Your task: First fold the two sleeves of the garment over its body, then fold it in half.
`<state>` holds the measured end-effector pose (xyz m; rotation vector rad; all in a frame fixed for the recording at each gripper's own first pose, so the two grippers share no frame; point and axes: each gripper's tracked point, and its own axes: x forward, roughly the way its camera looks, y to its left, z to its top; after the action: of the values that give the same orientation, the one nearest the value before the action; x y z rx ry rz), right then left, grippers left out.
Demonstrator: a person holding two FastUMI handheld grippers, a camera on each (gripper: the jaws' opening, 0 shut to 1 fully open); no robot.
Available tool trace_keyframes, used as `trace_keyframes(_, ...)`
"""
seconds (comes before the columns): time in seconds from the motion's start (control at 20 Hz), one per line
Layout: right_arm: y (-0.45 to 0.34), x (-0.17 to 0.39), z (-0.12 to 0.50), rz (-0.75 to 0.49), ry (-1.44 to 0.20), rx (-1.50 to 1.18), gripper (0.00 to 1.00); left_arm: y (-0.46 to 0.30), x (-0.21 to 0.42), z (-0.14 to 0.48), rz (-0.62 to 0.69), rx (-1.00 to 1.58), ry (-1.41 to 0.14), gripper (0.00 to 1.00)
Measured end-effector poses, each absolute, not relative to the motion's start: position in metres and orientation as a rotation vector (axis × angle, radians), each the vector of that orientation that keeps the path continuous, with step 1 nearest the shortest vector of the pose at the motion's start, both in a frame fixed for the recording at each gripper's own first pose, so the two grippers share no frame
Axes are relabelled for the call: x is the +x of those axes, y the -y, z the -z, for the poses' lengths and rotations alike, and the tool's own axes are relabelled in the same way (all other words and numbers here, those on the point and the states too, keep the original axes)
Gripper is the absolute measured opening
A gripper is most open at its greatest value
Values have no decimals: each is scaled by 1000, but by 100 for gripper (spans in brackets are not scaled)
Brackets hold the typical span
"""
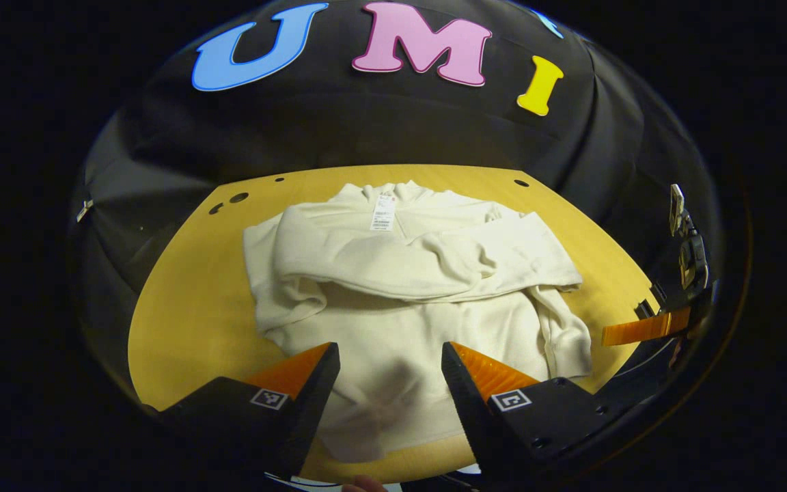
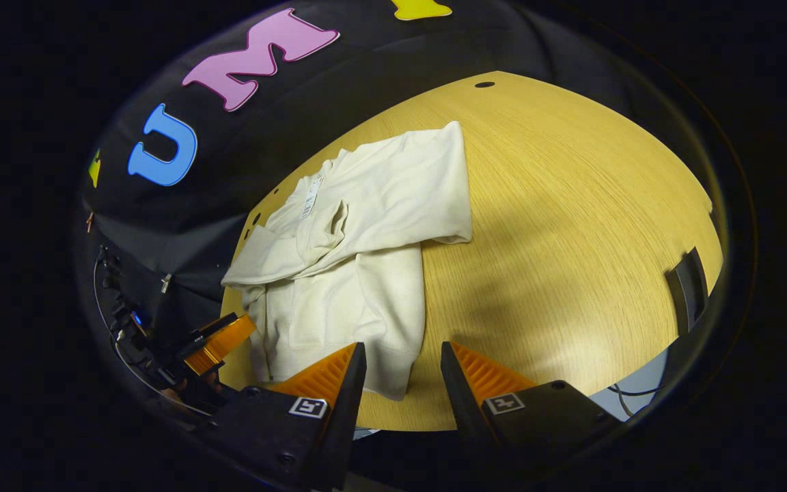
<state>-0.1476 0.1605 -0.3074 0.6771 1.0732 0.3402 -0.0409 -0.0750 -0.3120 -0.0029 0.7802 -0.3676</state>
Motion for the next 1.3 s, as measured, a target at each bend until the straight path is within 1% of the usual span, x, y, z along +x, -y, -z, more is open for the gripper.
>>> trace_keyframes(0.25,-173,-161,319,-350,-1136,598,71,45,-69,325,332,-11,-827,92)
trace_keyframes(0.55,-189,-158,334,-354,-1183,527,71,29,-92,358,297,-18,-930,92)
trace_keyframes(0.6,-191,-153,333,-356,-1175,516,71,30,-95,364,298,-19,-947,92)
trace_keyframes(0.65,-193,-149,334,-353,-1167,498,71,29,-96,369,293,-18,-960,88)
trace_keyframes(0.7,-193,-144,335,-351,-1160,474,71,30,-96,375,291,-14,-975,92)
trace_keyframes(0.85,-198,-138,339,-348,-1138,363,68,32,-93,380,287,30,-975,95)
trace_keyframes(0.9,-199,-138,340,-354,-1122,315,66,33,-93,380,278,39,-968,89)
trace_keyframes(0.95,-202,-136,340,-362,-1095,263,66,33,-93,380,262,33,-963,95)
trace_keyframes(1.05,-202,-138,341,-360,-1053,195,64,38,-94,382,273,31,-959,92)
trace_keyframes(1.1,-206,-139,340,-360,-1033,207,60,42,-95,380,292,33,-958,80)
trace_keyframes(1.15,-212,-143,338,-372,-1032,243,64,48,-96,380,319,25,-958,77)
trace_keyframes(1.2,-218,-145,339,-379,-1040,299,37,53,-95,378,344,3,-955,58)
trace_keyframes(1.25,-219,-146,336,-386,-1054,336,17,56,-92,376,340,-30,-956,39)
trace_keyframes(1.3,-220,-147,335,-410,-1071,352,17,56,-91,377,333,-55,-959,21)
